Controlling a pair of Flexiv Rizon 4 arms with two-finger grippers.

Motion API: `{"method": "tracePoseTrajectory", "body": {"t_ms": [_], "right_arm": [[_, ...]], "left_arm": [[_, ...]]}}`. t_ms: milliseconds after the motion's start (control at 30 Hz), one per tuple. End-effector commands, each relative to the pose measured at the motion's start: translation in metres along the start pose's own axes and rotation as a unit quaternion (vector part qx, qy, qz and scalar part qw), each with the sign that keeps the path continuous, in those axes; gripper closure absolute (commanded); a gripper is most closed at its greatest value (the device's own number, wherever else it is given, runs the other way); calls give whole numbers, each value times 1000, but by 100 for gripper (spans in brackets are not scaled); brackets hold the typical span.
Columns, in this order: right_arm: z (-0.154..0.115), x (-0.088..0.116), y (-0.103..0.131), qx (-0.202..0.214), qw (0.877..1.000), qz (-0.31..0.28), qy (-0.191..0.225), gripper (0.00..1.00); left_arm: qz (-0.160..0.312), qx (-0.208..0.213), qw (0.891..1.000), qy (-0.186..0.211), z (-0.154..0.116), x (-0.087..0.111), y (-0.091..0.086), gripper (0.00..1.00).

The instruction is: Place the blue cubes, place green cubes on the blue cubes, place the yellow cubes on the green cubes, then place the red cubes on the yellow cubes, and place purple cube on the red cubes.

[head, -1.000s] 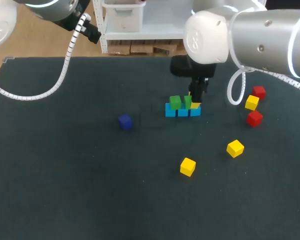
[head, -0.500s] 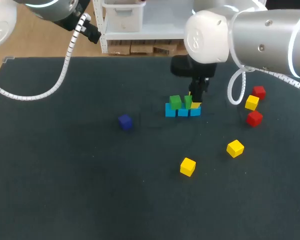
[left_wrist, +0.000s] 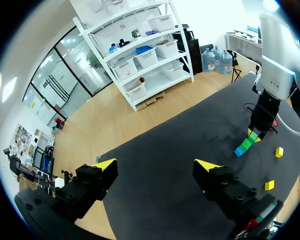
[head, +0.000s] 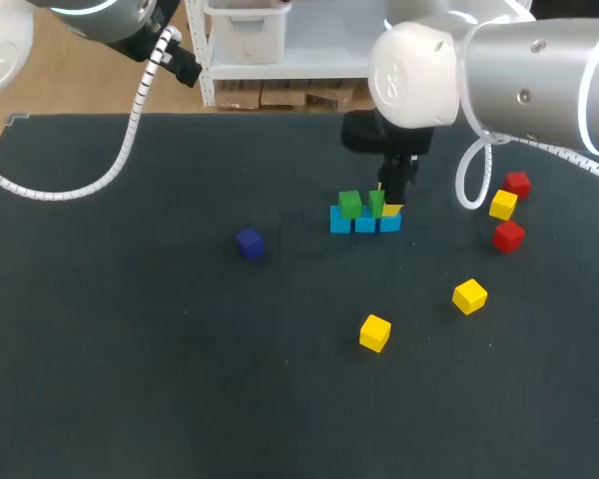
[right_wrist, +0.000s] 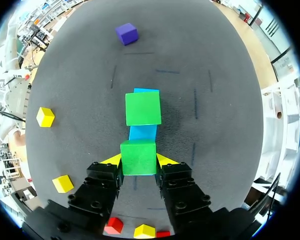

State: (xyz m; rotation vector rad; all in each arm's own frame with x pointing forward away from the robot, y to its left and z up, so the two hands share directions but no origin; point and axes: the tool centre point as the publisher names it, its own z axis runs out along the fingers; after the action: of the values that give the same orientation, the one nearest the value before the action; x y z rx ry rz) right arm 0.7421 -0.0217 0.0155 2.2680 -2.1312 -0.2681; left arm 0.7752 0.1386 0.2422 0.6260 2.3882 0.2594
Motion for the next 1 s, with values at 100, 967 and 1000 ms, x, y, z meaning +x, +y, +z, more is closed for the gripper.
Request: {"method": "tracePoseTrajectory", "body": {"t_ms": [100,967,1000], "right_arm": [[1,1,2,2,1000,2,1,81],[3,-4,-2,6,1000,4,-8,52],[3,-4,-3,6,1000,5,-8,57]], "left_arm": [[0,0,1000,0,0,0,0,0],[0,0,1000,0,0,0,0,0],[0,0,1000,0,0,0,0,0]]}}
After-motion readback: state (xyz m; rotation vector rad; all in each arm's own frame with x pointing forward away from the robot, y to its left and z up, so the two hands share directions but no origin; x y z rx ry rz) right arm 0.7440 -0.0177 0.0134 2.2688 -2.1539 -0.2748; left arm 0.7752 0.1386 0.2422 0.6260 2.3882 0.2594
